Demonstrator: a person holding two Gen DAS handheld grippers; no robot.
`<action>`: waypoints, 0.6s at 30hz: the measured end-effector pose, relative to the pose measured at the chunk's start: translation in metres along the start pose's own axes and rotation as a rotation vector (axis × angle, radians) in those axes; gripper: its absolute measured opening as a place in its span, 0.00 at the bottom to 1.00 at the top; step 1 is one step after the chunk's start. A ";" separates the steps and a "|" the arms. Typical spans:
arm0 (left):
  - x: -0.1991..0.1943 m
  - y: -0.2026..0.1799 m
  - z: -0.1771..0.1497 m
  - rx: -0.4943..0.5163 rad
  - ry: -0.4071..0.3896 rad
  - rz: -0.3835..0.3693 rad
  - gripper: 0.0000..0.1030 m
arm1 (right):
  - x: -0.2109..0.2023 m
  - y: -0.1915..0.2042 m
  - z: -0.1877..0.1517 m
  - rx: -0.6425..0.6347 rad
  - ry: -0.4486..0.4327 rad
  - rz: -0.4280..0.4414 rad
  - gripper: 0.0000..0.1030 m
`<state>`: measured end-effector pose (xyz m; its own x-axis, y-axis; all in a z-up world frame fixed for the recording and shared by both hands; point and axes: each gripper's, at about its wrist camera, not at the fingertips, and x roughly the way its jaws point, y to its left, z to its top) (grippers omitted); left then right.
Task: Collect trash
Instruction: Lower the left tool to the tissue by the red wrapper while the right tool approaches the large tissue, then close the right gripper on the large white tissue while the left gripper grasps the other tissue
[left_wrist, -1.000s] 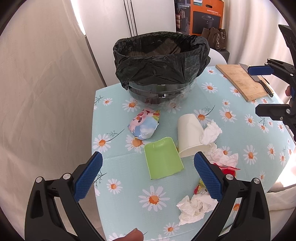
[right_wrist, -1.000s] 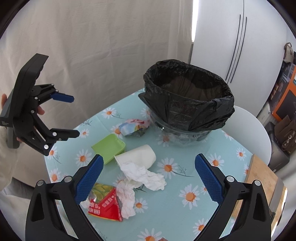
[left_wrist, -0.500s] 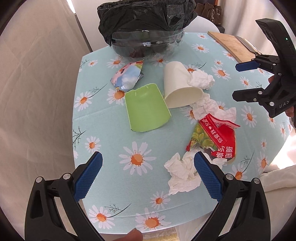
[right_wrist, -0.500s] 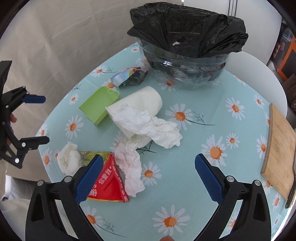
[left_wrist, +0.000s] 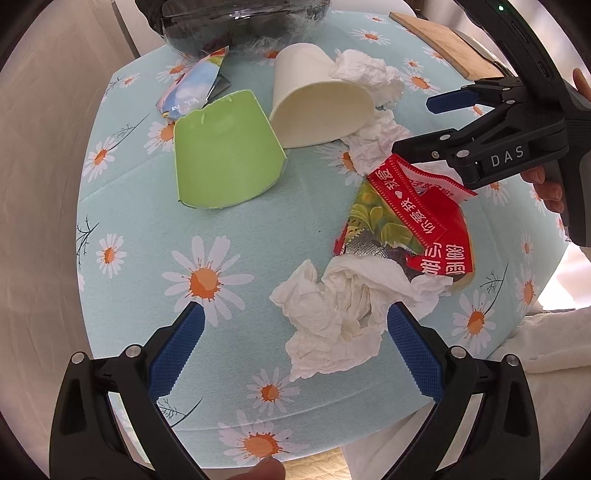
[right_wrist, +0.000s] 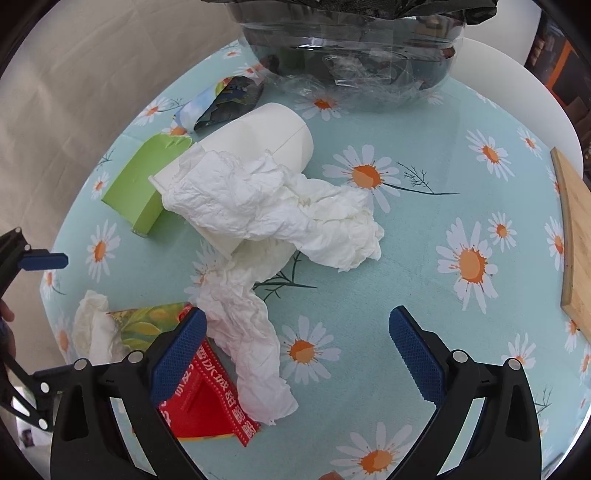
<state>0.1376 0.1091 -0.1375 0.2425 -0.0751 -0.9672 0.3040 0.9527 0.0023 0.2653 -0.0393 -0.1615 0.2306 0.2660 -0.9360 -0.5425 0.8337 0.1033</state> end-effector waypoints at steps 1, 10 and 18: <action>0.004 0.000 0.000 -0.002 0.006 0.002 0.94 | 0.003 0.000 0.001 0.005 0.004 0.003 0.92; 0.028 0.006 -0.008 -0.020 0.003 -0.035 0.96 | 0.025 0.006 0.009 0.027 -0.008 -0.110 0.92; 0.033 -0.001 -0.007 -0.005 0.029 -0.003 0.96 | 0.026 0.003 0.006 0.098 -0.010 -0.126 0.93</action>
<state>0.1391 0.1079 -0.1707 0.2144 -0.0692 -0.9743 0.3000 0.9539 -0.0017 0.2744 -0.0267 -0.1839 0.3000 0.1601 -0.9404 -0.4271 0.9041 0.0177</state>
